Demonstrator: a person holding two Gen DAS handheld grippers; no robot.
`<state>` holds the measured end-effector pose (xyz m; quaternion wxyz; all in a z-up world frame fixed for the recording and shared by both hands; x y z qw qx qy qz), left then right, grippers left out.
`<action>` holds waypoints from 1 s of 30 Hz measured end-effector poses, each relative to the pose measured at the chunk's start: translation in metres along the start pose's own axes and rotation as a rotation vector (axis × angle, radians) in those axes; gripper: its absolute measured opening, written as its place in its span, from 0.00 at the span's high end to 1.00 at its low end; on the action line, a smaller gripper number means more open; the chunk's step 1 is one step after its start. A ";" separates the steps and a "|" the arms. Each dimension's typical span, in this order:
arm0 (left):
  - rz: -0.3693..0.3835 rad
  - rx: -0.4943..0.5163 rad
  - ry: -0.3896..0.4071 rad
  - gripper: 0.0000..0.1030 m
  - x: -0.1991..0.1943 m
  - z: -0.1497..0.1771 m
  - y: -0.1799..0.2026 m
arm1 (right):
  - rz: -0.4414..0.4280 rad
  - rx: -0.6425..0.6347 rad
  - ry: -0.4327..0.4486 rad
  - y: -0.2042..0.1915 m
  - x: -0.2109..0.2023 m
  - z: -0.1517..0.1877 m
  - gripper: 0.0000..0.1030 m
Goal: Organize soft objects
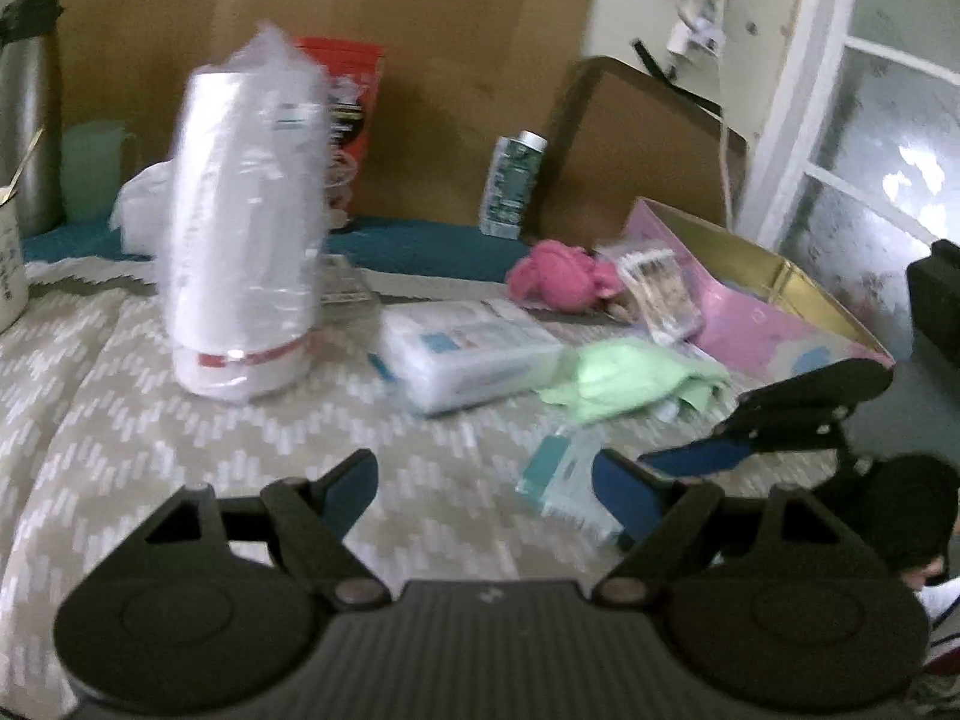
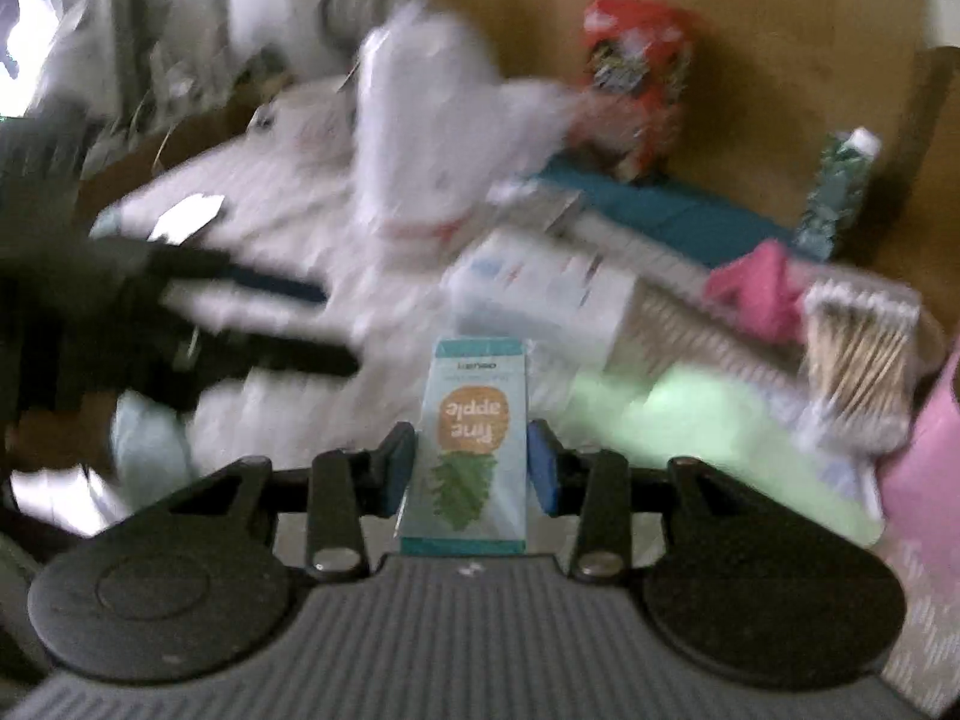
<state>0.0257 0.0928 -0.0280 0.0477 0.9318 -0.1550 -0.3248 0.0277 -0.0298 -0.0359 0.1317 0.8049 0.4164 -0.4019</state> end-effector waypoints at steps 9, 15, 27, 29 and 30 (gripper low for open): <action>0.018 0.086 -0.056 0.21 0.024 -0.003 0.040 | 0.159 -0.055 0.096 0.013 -0.025 0.033 0.46; 0.028 0.111 -0.152 0.25 0.054 0.002 0.061 | 0.181 0.039 0.124 0.019 -0.033 0.061 0.46; 0.036 0.181 -0.180 0.26 0.063 0.008 0.104 | 0.176 0.114 0.207 0.029 -0.046 0.078 0.68; 0.057 0.209 -0.188 0.26 0.067 0.009 0.120 | 0.204 0.132 0.214 0.035 -0.054 0.086 0.69; 0.067 0.227 -0.193 0.26 0.070 0.009 0.128 | 0.222 0.142 0.218 0.039 -0.059 0.090 0.70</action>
Point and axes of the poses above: each gripper's, at about its wrist camera, not at the fingertips, and x roughly the way its jaws point, y to its right, z to its underside, the point moved 4 cm from there along x, roughly the way its jaws point, and after that the axes turned 4 degrees about -z, right-handed, at the moved point
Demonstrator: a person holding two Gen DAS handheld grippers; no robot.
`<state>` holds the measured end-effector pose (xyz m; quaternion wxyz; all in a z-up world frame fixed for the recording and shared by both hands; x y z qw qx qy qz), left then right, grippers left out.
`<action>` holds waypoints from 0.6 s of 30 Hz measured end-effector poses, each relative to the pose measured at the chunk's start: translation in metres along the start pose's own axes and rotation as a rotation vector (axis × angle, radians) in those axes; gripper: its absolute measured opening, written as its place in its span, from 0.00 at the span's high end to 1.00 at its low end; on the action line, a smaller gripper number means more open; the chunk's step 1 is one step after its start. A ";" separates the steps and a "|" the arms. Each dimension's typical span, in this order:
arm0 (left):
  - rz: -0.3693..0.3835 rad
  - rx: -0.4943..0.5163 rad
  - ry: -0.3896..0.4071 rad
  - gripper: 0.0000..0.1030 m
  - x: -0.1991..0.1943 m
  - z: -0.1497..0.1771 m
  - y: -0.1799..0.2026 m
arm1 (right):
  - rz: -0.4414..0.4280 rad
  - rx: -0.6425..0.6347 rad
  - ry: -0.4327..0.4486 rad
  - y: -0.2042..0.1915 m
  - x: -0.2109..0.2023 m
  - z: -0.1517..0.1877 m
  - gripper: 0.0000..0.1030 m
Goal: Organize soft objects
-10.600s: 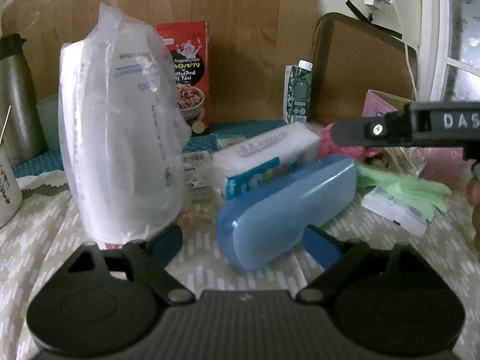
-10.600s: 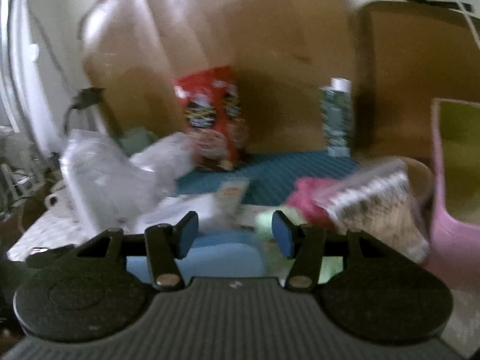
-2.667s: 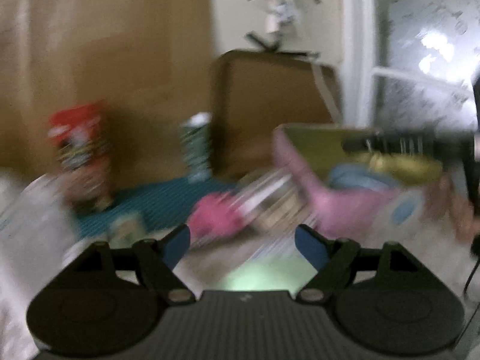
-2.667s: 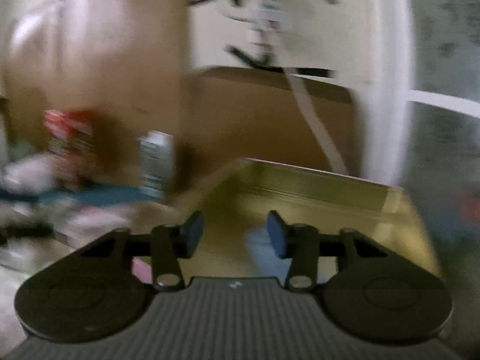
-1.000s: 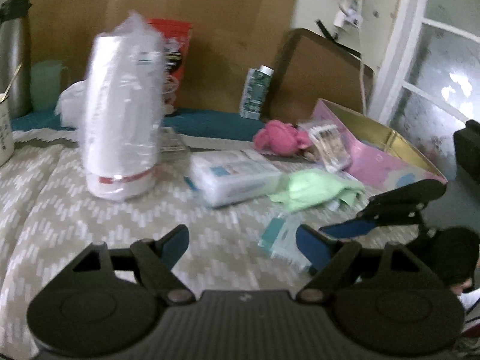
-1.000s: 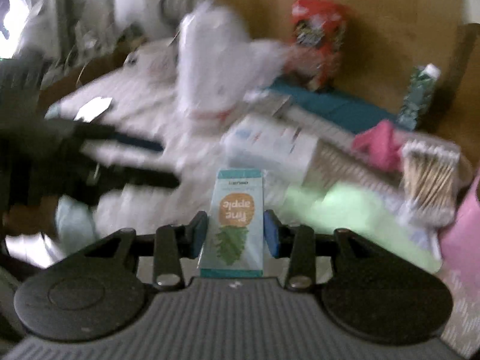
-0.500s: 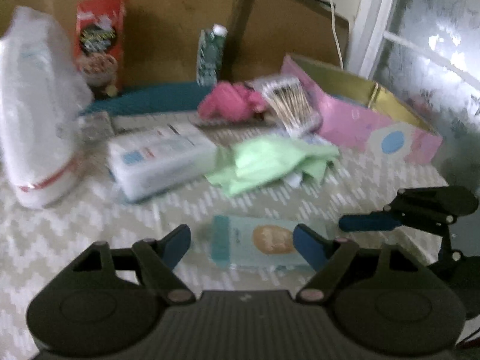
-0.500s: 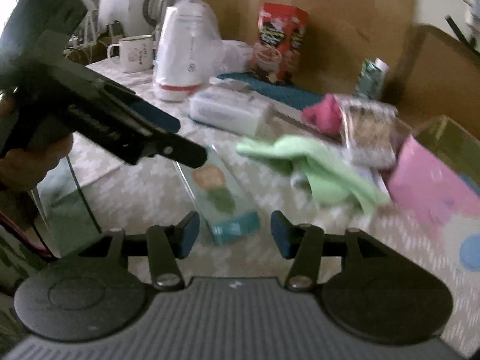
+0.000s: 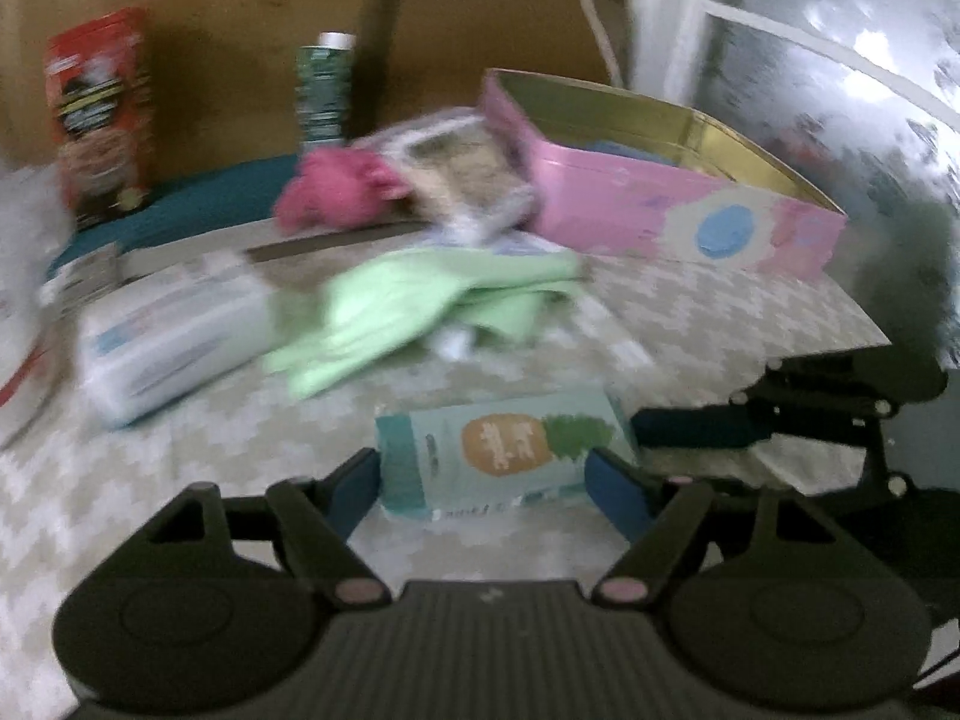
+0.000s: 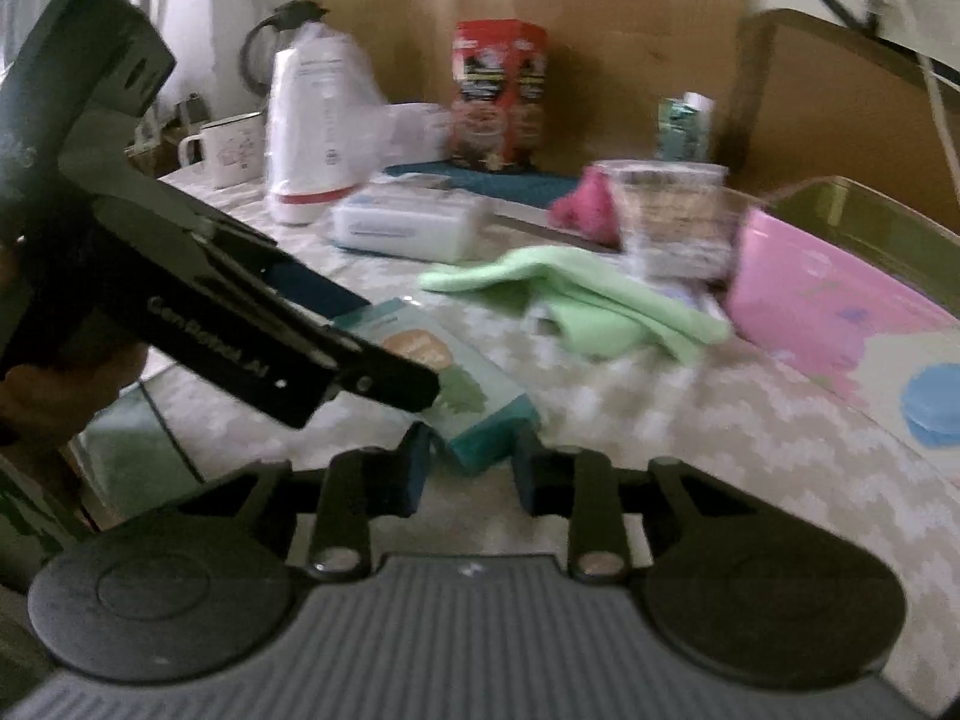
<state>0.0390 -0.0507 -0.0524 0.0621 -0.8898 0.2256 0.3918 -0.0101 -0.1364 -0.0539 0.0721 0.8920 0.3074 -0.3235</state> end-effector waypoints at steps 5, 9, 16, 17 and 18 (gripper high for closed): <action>0.049 0.089 -0.014 0.26 0.018 -0.013 0.042 | 0.093 0.055 0.022 0.029 -0.026 0.016 0.70; 0.106 0.126 -0.029 0.26 0.030 -0.023 0.069 | 0.160 0.102 0.046 0.048 -0.047 0.029 0.70; 0.201 0.211 -0.048 0.26 0.050 -0.039 0.120 | 0.271 0.181 0.083 0.080 -0.083 0.052 0.69; 0.205 0.229 -0.048 0.26 0.052 -0.040 0.126 | 0.285 0.191 0.086 0.084 -0.087 0.055 0.69; 0.211 0.242 -0.052 0.26 0.055 -0.042 0.132 | 0.295 0.199 0.088 0.088 -0.091 0.058 0.69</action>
Point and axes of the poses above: each gripper's, at about its wrist camera, not at the fingertips, and x roughly the way its jaws point, y to its right, z to its underside, the point moved 4 cm from there along x, roughly the way its jaws point, and after that the axes turned 4 degrees about -z, right-handed, at the moved point
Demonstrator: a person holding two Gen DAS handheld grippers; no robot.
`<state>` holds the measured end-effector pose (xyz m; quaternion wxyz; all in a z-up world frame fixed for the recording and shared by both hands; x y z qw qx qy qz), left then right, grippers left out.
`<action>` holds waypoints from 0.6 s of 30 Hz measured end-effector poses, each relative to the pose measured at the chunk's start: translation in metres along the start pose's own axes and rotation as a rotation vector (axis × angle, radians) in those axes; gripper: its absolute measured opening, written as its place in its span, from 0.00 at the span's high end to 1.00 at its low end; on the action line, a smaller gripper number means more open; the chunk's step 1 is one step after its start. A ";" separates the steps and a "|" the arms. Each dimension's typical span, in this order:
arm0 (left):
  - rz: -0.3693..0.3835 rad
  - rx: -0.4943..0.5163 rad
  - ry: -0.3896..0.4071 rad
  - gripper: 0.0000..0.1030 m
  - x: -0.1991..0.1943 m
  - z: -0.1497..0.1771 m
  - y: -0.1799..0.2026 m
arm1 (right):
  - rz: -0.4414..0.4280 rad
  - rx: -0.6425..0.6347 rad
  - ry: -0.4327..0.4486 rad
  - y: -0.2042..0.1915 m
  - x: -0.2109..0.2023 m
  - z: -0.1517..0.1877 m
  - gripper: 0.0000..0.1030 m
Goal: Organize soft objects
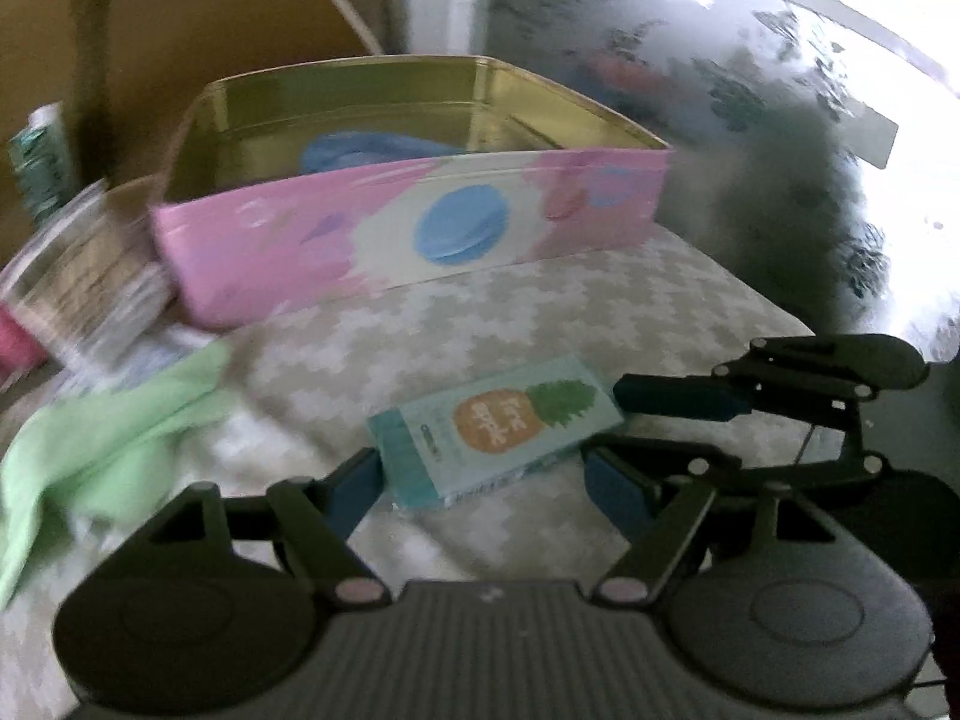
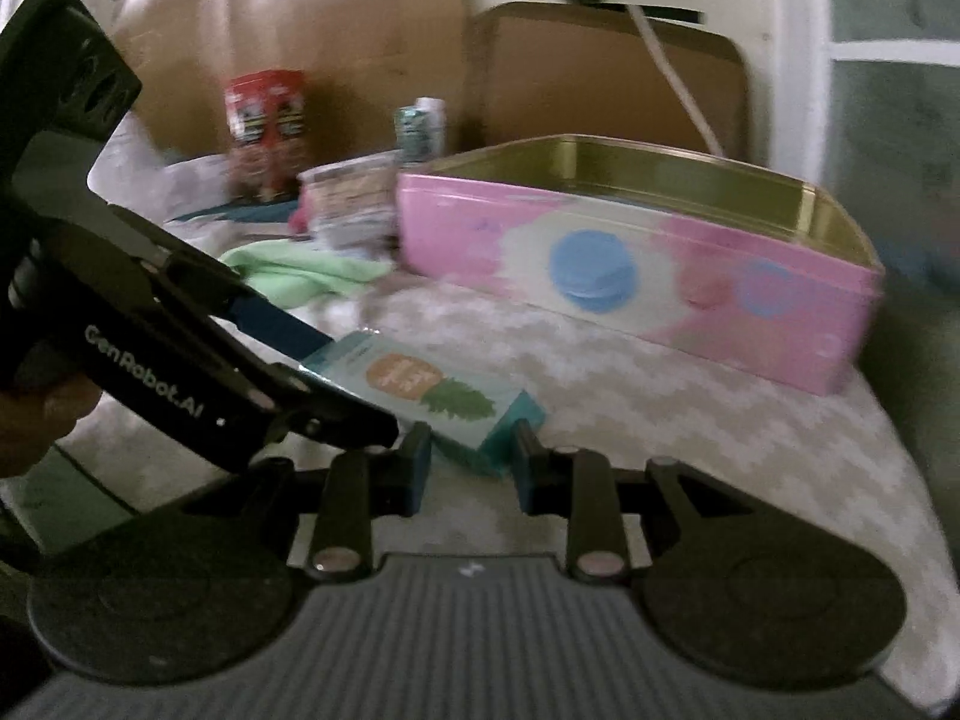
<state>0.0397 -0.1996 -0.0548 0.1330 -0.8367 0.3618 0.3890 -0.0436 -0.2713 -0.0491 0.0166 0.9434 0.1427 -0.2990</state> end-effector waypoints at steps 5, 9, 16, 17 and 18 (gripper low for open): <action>0.013 0.052 -0.004 0.26 0.016 -0.013 0.020 | 0.055 0.038 0.010 0.020 -0.011 0.008 0.68; 0.019 0.072 -0.005 0.26 0.022 -0.019 0.030 | 0.084 0.062 0.023 0.029 -0.016 0.012 0.67; 0.003 0.077 -0.007 0.22 0.028 -0.025 0.032 | 0.096 0.063 0.037 0.035 -0.021 0.017 0.67; -0.009 0.073 -0.003 0.21 0.028 -0.027 0.031 | 0.098 0.051 0.035 0.035 -0.021 0.016 0.67; -0.020 0.071 0.002 0.20 0.028 -0.027 0.030 | 0.101 0.040 0.034 0.035 -0.021 0.016 0.64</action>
Point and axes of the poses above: each gripper's, at about its wrist camera, not at the fingertips, and x roughly the way its jaws point, y to its right, z to its underside, the point moved 4 cm from there along x, roughly the way its jaws point, and after that the axes turned 4 degrees about -z, right-handed, at the moved point
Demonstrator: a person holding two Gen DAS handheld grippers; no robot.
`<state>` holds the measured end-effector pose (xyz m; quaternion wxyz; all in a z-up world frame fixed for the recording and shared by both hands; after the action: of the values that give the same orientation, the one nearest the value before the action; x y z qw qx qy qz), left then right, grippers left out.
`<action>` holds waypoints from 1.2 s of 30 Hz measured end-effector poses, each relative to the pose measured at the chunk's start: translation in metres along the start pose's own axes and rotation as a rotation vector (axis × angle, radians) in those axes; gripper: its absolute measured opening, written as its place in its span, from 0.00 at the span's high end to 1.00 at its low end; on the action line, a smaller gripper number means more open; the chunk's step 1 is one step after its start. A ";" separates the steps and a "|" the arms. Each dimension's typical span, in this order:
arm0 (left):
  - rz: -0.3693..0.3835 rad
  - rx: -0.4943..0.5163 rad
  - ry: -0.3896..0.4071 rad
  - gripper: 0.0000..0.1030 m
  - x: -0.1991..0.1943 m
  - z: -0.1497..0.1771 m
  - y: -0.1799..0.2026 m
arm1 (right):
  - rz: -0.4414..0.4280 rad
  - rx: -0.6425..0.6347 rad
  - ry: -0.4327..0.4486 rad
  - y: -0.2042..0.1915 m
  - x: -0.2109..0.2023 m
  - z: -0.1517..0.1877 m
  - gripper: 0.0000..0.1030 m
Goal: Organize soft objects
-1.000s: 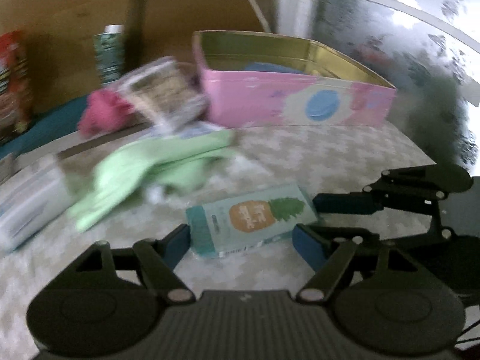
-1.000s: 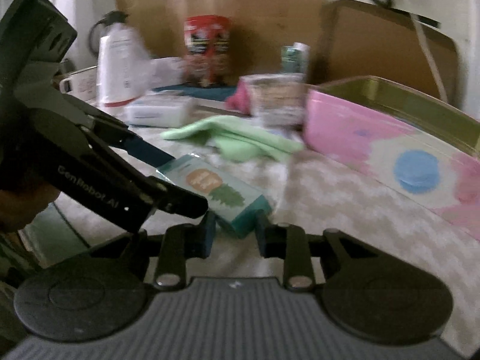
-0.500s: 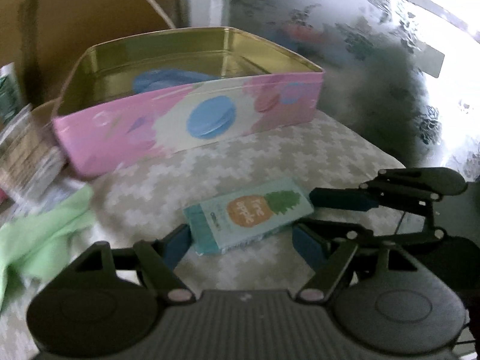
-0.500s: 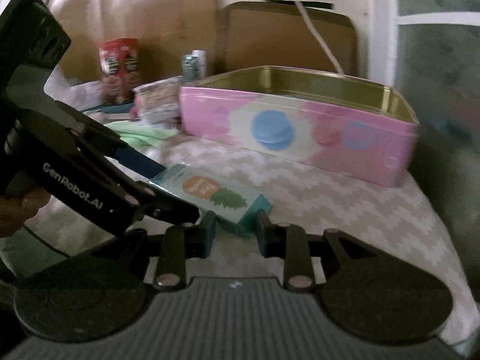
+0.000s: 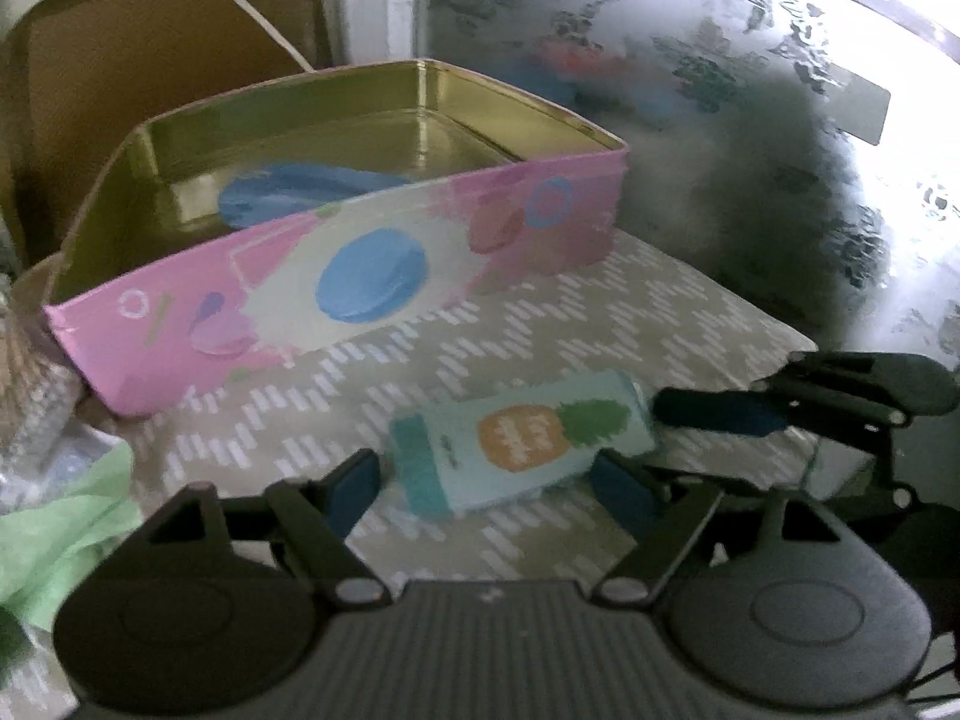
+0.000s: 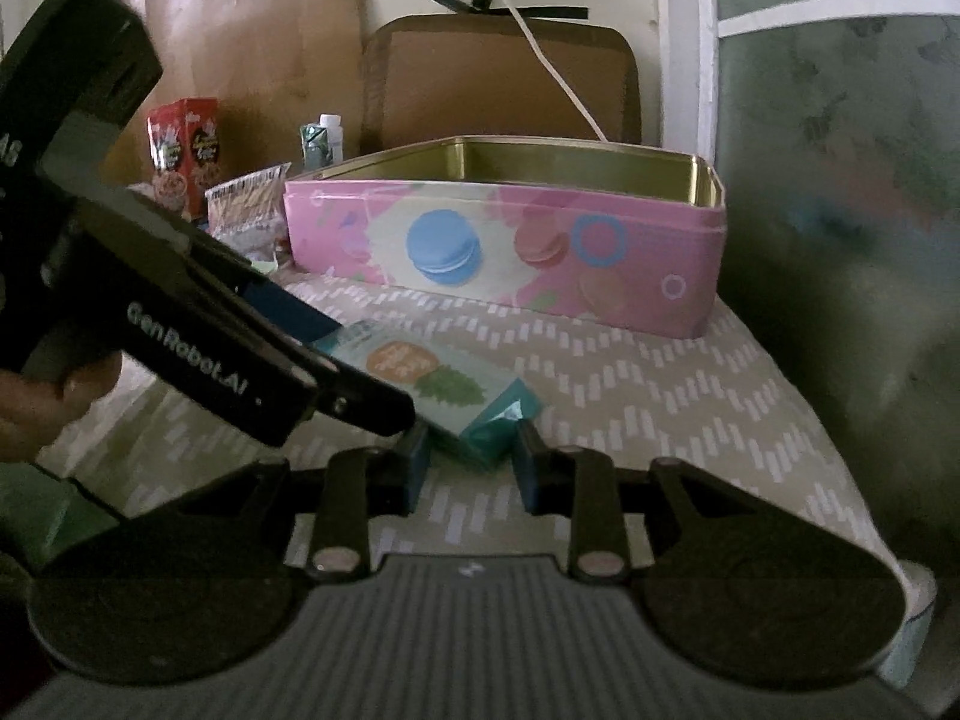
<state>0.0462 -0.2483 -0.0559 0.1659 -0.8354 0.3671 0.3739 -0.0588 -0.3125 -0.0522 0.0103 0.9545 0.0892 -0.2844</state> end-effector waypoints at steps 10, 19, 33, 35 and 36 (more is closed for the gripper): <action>-0.030 -0.052 -0.007 0.15 0.002 -0.002 -0.015 | -0.011 -0.110 0.040 -0.007 0.011 -0.003 0.43; 0.002 -0.102 0.007 0.40 0.000 -0.003 -0.024 | -0.022 -0.129 0.061 -0.027 0.009 -0.008 0.79; 0.039 -0.098 -0.005 0.45 -0.026 0.014 -0.041 | -0.080 -0.098 0.053 -0.019 -0.003 -0.011 0.62; 0.069 -0.071 -0.008 0.43 -0.031 0.017 -0.038 | -0.093 -0.118 0.064 -0.008 -0.015 -0.006 0.48; 0.089 -0.053 -0.010 0.43 -0.033 0.019 -0.035 | -0.101 -0.127 0.056 -0.003 -0.019 -0.003 0.44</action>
<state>0.0473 -0.1980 -0.0435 0.1290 -0.8205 0.3930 0.3945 -0.0733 -0.3122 -0.0389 0.0541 0.9538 0.1554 -0.2513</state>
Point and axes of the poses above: each gripper's, at about its wrist camera, not at the fingertips, and x roughly the way its jaws point, y to its right, z to its underside, the point moved 4 cm from there along x, roughly the way its jaws point, and after that the axes turned 4 degrees about -z, right-handed, at the moved point
